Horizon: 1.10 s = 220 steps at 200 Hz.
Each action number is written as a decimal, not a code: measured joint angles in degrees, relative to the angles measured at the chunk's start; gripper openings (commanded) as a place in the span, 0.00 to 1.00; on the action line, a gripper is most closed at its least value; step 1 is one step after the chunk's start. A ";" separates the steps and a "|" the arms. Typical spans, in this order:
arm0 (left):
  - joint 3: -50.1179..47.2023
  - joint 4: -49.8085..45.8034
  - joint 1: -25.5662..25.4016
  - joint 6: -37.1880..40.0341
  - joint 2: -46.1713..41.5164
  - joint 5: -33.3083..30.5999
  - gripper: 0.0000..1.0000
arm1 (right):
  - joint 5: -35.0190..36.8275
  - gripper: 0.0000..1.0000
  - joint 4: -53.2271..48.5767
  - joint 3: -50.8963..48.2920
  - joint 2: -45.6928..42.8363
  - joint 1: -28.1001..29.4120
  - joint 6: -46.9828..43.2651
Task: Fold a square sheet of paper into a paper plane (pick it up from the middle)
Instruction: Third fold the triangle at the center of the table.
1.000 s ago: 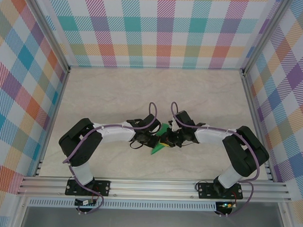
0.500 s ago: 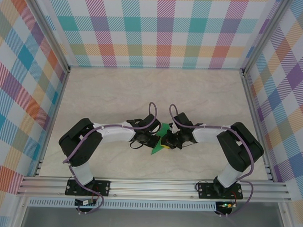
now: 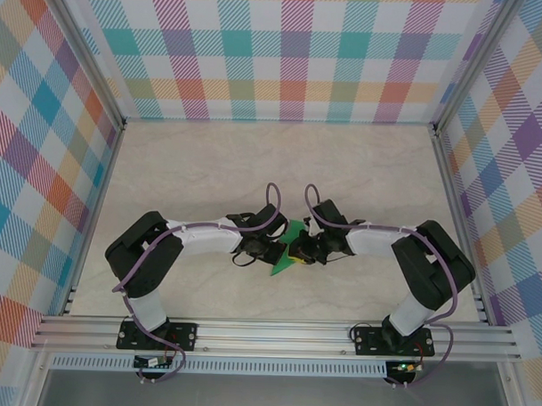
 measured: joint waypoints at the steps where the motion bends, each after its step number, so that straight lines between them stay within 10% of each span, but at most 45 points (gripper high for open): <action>1: 0.00 0.00 0.00 0.00 0.00 0.00 0.00 | 0.00 0.13 0.00 0.02 0.00 -0.02 0.00; 220: -0.44 0.04 0.00 0.02 -0.28 -0.85 0.00 | 0.44 0.14 1.75 -2.10 0.63 -4.85 -3.63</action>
